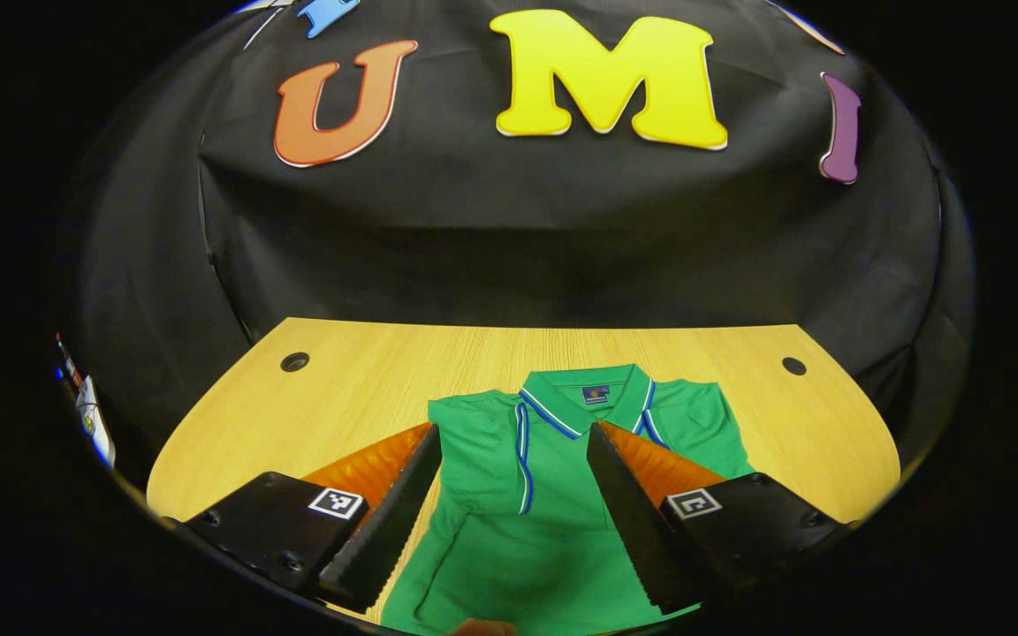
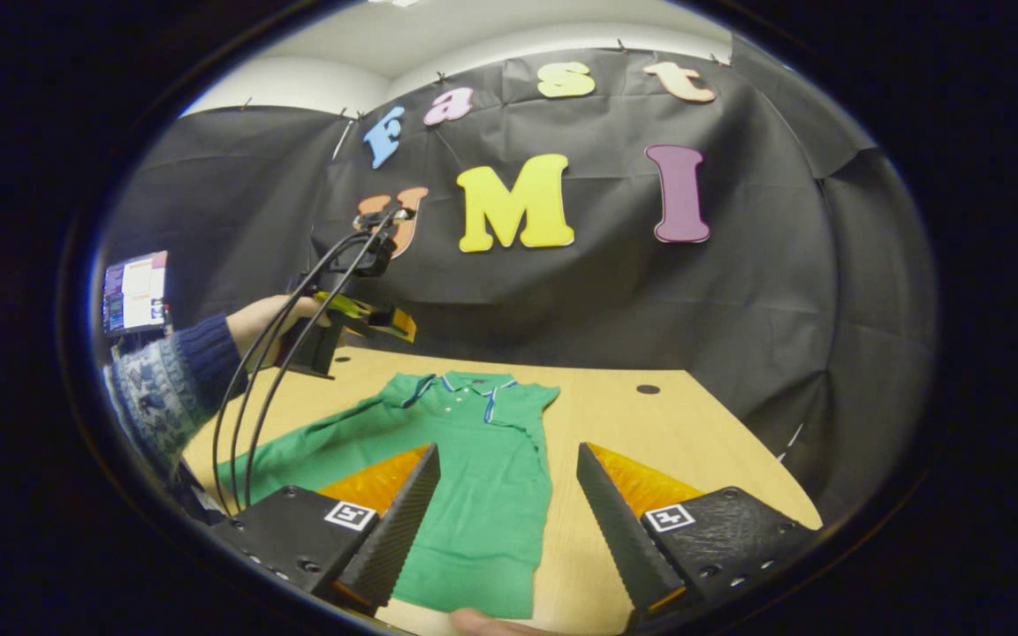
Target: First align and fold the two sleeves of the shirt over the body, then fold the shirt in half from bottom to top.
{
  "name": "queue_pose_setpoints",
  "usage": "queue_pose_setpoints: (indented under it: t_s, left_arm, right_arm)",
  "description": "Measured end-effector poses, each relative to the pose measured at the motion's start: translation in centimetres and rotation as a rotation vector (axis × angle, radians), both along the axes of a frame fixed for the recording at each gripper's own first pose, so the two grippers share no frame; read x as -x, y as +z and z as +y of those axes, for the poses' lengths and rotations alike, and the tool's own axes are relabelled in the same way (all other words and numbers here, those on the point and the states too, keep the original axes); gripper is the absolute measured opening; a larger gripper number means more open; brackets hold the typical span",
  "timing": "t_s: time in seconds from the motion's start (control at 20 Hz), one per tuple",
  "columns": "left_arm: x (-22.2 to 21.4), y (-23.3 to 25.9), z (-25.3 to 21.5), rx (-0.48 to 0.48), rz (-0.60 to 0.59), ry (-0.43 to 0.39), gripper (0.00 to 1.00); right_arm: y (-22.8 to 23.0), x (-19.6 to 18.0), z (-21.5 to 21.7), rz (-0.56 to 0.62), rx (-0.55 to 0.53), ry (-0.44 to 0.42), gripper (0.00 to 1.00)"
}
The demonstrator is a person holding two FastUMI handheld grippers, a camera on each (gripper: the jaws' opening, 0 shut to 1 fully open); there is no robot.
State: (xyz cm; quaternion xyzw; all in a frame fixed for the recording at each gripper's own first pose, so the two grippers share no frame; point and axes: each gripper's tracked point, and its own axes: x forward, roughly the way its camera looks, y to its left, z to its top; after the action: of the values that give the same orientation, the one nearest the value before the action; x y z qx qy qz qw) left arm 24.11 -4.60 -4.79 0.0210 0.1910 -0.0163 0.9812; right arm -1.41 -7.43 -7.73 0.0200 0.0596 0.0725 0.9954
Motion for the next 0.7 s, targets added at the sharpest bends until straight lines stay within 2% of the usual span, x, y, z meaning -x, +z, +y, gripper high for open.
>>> queue_pose_setpoints:
  t_s: [0.3,0.4,0.7]
  left_arm:
    - [8.8,4.1,3.4,-0.059,-0.101,-0.016,1.00]
    - [12.2,4.2,5.5,-0.084,-0.120,0.020,1.00]
    - [20.6,0.8,9.5,-0.064,-0.167,0.071,1.00]
  right_arm:
    - [2.0,1.6,1.7,-0.009,-0.049,-0.024,0.94]
    - [2.6,2.2,2.0,-0.034,-0.034,-0.038,0.94]
    - [0.6,3.0,2.3,-0.003,-0.011,-0.082,0.94]
